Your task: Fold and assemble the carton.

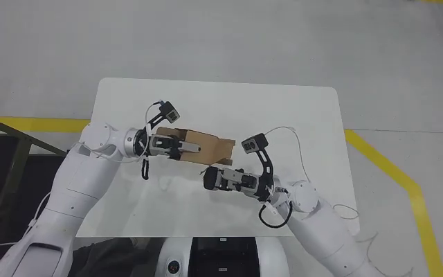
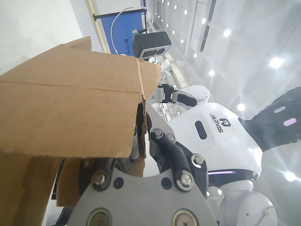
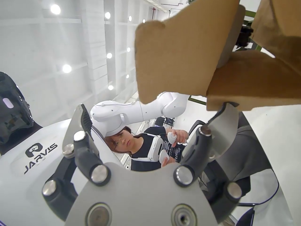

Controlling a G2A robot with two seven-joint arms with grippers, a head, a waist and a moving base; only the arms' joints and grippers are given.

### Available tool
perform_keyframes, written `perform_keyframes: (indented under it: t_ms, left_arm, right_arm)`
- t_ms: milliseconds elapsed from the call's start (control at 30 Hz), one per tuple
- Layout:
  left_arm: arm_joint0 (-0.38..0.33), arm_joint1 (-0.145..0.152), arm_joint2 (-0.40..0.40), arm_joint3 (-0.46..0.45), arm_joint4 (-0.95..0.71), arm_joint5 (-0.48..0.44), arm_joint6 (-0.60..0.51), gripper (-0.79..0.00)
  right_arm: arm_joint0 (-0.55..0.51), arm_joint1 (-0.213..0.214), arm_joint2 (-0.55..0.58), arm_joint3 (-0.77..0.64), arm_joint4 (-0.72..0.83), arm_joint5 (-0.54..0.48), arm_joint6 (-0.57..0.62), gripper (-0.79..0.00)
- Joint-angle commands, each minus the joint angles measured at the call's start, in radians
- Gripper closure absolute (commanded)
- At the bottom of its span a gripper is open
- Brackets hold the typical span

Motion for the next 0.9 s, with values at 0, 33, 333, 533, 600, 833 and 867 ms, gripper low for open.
perform_keyframes:
  t_ms: [0,33,333,533,600,833,867]
  left_arm:
    - [0.002,0.0,-0.004,0.0,-0.004,-0.001,0.001,0.0]
    - [0.003,0.0,-0.006,0.001,-0.007,0.0,0.0,0.0]
    - [0.008,0.002,-0.022,0.017,-0.033,0.021,-0.044,0.0]
    - [0.002,0.005,-0.032,0.053,-0.013,0.031,-0.071,0.0]
    - [0.001,0.006,-0.033,0.064,-0.014,0.034,-0.08,0.0]
    - [-0.001,0.006,-0.015,0.07,-0.018,0.05,-0.103,0.0]
    - [-0.001,0.006,-0.013,0.071,-0.018,0.051,-0.103,0.0]
  right_arm:
    - [0.009,-0.004,-0.014,0.005,-0.005,-0.006,-0.008,-0.785]
    - [0.012,-0.007,-0.019,0.007,-0.007,-0.012,-0.011,-0.785]
    - [0.02,-0.012,-0.021,0.027,-0.015,-0.046,-0.023,-0.785]
    - [-0.028,0.004,0.03,0.005,-0.03,-0.041,-0.005,-0.785]
    - [-0.042,0.009,0.054,0.002,-0.028,-0.049,-0.012,-0.785]
    - [-0.024,0.011,0.083,0.029,0.009,-0.044,-0.004,-0.785]
    - [-0.017,0.009,0.078,0.036,0.011,-0.041,-0.003,-0.785]
